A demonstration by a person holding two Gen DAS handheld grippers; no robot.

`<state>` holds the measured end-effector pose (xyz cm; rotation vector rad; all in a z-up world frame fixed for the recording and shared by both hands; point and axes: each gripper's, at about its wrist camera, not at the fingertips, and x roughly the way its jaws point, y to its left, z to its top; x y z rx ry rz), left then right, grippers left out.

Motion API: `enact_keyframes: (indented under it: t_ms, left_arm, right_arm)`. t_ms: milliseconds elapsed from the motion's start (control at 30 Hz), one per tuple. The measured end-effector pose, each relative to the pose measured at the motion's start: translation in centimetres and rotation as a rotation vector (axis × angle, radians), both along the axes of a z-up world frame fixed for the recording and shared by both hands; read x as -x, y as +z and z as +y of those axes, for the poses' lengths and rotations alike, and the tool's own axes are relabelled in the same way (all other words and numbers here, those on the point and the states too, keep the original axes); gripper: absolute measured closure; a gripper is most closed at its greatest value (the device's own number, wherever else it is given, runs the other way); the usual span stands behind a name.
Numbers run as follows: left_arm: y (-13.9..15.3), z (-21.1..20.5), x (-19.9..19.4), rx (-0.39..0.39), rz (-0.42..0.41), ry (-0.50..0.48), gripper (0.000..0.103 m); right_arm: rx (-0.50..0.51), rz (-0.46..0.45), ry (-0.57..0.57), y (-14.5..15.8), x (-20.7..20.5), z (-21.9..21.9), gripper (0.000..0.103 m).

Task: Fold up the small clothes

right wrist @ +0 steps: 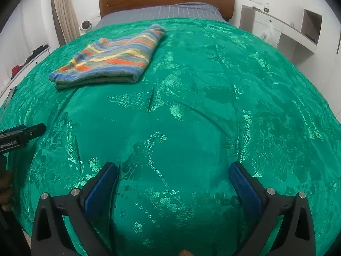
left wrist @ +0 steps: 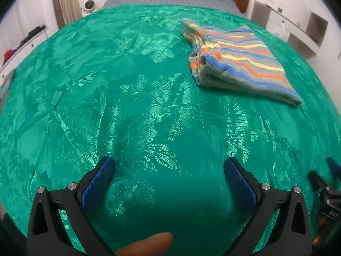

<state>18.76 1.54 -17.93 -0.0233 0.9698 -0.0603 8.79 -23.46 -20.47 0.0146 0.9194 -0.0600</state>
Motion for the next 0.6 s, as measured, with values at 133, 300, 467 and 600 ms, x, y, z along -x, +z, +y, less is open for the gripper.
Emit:
enact_keyframes:
  t_ms: [133,300,467,600]
  left_arm:
    - [0.8,0.1,-0.3,-0.018,0.052,-0.002,0.0]
    - [6.0,0.5,1.8,-0.036,-0.02,-0.016,0.0]
    - [11.4,0.1,4.4,-0.1,-0.131,-0.049,0.0]
    - [14.9,0.0,6.3,-0.129,-0.183,-0.063,0.0]
  right_arm:
    - [0.028,0.029,-0.004,-0.1,-0.5,0.3,0.0]
    - [0.088,0.01,-0.011,2.9,0.4,0.8,0.0]
    - [0.071,-0.029,0.01,7.6,1.9,1.8,0.0]
    - [0.032,-0.058,0.051,11.7,2.7,2.8,0.0]
